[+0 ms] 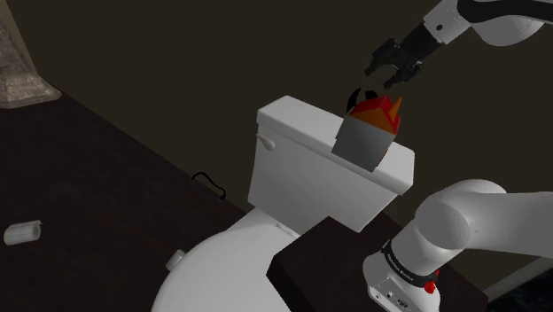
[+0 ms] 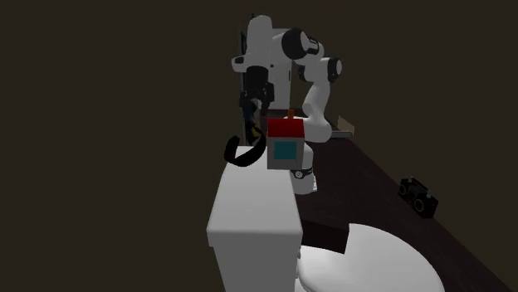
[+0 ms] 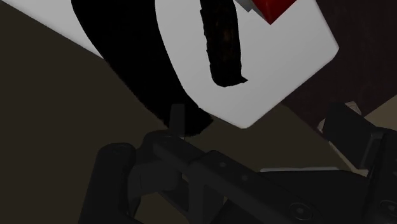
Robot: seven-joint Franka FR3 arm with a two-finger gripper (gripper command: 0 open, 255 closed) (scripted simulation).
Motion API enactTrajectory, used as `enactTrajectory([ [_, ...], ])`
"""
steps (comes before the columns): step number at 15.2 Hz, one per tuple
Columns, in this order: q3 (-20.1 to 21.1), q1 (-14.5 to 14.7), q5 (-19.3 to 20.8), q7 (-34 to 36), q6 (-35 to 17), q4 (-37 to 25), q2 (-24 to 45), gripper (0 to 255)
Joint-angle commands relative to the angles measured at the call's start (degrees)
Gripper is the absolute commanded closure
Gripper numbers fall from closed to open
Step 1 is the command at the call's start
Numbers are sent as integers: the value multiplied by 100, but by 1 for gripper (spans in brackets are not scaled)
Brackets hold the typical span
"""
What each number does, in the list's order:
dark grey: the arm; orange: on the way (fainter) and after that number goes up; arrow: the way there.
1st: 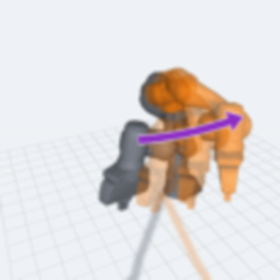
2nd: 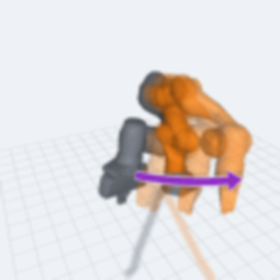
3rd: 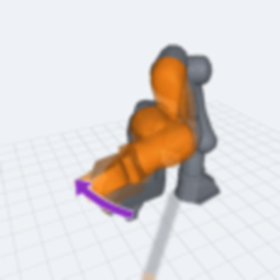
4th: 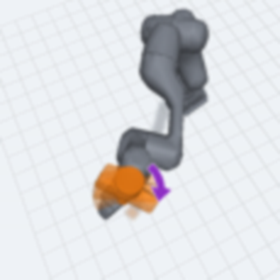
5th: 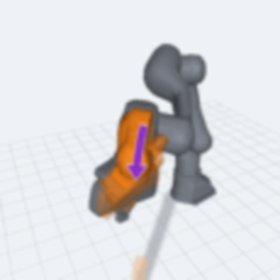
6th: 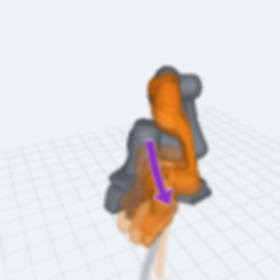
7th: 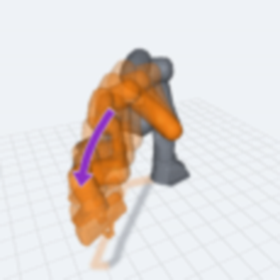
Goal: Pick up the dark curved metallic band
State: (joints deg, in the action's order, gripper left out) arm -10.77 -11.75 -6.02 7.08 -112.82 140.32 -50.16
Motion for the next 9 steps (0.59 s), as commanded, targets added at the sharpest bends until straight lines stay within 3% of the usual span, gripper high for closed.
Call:
enactTrajectory([
  [1,-29,-28,2,-22,-147,178,-52,0],
  [7,-58,-48,6,-87,-459,565,-120,0],
  [8,-59,-47,6,-89,-466,568,-116,255],
  [9,-59,-47,5,-89,-467,567,-114,255],
])
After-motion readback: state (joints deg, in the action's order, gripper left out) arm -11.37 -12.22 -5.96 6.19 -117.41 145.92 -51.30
